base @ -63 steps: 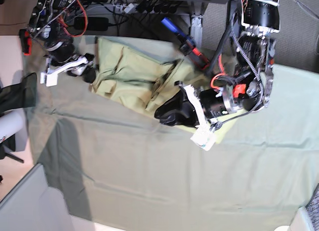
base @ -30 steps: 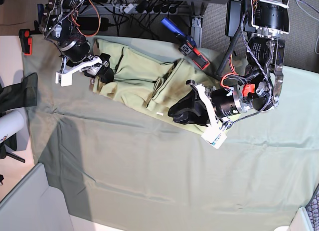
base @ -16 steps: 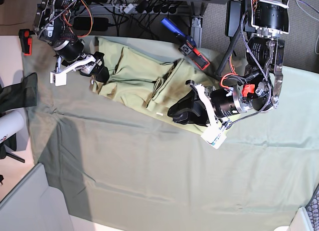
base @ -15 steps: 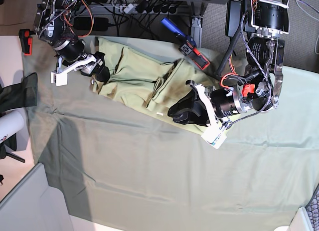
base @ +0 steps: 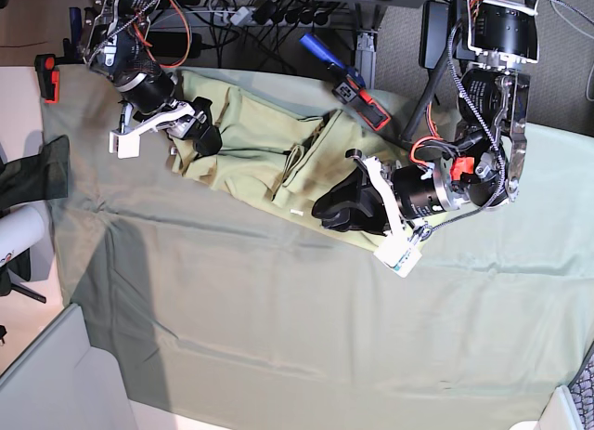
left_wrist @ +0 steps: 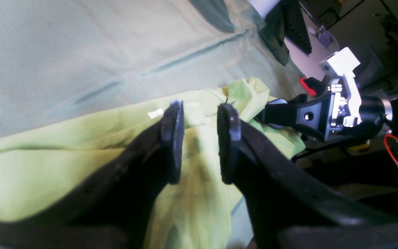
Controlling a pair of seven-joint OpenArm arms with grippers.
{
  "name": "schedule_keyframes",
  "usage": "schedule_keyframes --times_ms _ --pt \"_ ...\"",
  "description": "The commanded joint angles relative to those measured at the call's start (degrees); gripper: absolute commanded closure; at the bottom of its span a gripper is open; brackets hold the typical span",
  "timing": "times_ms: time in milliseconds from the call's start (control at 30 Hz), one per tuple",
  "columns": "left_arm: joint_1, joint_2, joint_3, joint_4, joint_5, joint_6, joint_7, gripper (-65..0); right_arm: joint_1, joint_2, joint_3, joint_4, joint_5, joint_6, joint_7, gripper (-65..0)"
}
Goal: Fold the T-shirt properly
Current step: 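Grasp the collar end of the folded shirt with the right gripper, then drag the folded shirt end with the left gripper toward the right gripper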
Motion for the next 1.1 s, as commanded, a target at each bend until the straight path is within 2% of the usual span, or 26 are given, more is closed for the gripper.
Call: schedule_keyframes --times_ms 0,267,300,433,600,767,933,1067 --pt "-0.8 0.3 0.1 0.9 -1.4 -0.8 -1.2 -16.7 0.3 0.3 0.1 0.9 1.0 2.2 1.1 -42.2" --pt "-0.8 0.3 0.1 0.9 -1.4 -0.8 -1.2 -16.7 0.3 0.2 0.1 0.9 -1.2 2.2 4.3 -41.9" --pt "-0.8 0.3 0.1 0.9 -1.4 -0.8 -1.2 -16.7 0.3 0.2 0.1 0.9 -1.2 2.2 4.3 -39.5" --pt "-0.7 0.3 0.1 0.9 -1.4 -0.8 -1.2 -16.7 0.3 0.2 0.1 0.9 -1.2 2.2 4.3 -16.9" --pt "-0.7 0.3 0.1 0.9 -1.4 -0.8 -1.2 -16.7 0.3 0.2 0.1 0.9 -2.9 2.3 5.6 0.0" --pt "-0.2 0.3 0.1 0.9 -3.6 -0.8 -1.2 -16.7 0.3 0.2 0.1 0.8 -6.5 2.3 7.8 0.0" --pt "-0.2 0.3 0.0 1.0 -4.4 -0.8 -1.2 -16.7 0.3 0.5 0.4 0.8 -12.8 2.2 9.9 0.0" --pt "-0.2 0.3 0.0 0.9 -4.4 -0.8 -0.8 -16.7 0.3 1.5 1.8 0.8 -13.4 2.2 9.9 0.0"
